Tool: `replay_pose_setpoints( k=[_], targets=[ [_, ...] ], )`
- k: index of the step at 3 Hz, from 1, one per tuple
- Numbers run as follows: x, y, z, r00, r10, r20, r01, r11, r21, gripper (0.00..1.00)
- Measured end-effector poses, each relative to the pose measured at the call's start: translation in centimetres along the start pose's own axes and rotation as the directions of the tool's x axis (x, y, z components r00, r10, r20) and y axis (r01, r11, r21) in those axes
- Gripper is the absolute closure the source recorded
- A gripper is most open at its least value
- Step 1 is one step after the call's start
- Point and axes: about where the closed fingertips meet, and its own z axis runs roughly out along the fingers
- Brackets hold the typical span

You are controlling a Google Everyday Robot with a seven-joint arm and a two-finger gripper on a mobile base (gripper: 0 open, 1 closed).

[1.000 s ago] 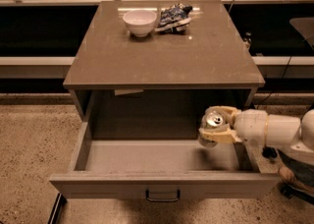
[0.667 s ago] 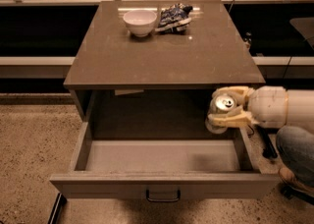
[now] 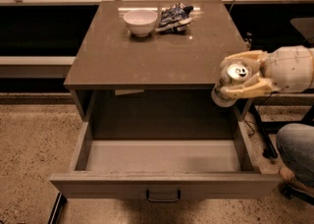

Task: Pick 7up can from top drawer and place on counter

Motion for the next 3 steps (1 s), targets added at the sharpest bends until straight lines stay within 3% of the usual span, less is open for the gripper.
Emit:
replay_pose_setpoints(
  k=[1, 2, 3],
  targets=[
    [-2.9, -1.9, -0.8, 0.998, -0.05, 0.029, 0.051, 0.998, -0.037, 1.0],
    [-3.6, -4.2, 0.2, 1.0, -0.018, -0.011, 0.017, 0.9993, -0.033, 1.0],
    [-2.4, -7.4, 2.3, 0.993, 0.074, -0.096, -0.072, 0.9969, 0.032, 1.0]
  ],
)
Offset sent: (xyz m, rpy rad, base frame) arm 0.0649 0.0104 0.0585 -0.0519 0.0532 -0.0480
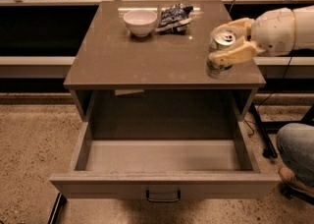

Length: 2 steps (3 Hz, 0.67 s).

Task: Pick 7up can from top drawer and place on counter

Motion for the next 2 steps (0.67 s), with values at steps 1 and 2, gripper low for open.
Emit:
replay_pose_setpoints(
  k=[1, 2],
  targets=[
    [1.83, -4.61, 1.44, 0.986, 0.149, -0.072, -0.14, 0.9837, 0.113, 1.0],
    [1.79, -4.55, 1.48, 0.987, 0.145, -0.07, -0.137, 0.9845, 0.11, 1.0]
  ],
)
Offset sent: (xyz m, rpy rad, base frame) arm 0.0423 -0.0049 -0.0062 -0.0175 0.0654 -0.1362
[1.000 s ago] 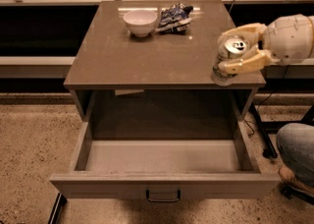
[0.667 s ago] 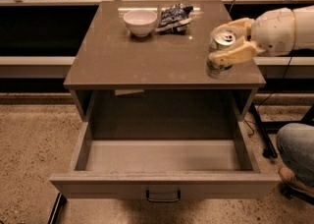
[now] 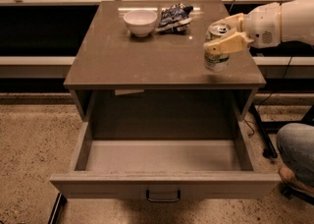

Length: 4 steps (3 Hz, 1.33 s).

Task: Pick 7up can from top drawer and place on counter

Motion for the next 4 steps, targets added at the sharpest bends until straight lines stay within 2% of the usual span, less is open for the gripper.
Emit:
replay_pose_setpoints(
  k=[1, 2, 3, 4],
  targets=[
    [0.0, -0.1, 0.1, 1.0, 0.009, 0.009, -0.009, 1.0, 0.001, 1.0],
    [-0.3, -0.9, 0.4, 0.998, 0.049, 0.044, -0.05, 0.9985, 0.024, 1.0],
    [-0.5, -1.9, 0.6, 0.993, 0.095, 0.065, -0.099, 0.993, 0.065, 1.0],
    [-0.6, -2.5, 1.2, 0.99, 0.126, 0.067, -0.132, 0.9875, 0.086, 1.0]
  ],
)
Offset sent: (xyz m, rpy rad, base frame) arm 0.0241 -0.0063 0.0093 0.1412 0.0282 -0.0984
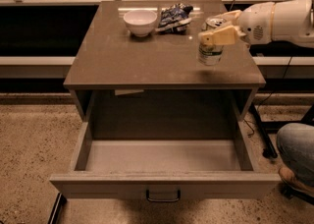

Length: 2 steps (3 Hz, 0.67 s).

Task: Pick 7up can from top drawer and place on counter

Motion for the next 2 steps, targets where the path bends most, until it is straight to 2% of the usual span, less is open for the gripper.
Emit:
replay_pose_setpoints(
  k=[1, 2],
  targets=[
    [0.28, -0.32, 0.76, 0.999, 0.034, 0.008, -0.034, 0.9994, 0.01, 1.0],
    [0.89, -0.63, 1.11, 0.998, 0.066, 0.006, -0.066, 0.9974, 0.029, 0.81]
  ],
)
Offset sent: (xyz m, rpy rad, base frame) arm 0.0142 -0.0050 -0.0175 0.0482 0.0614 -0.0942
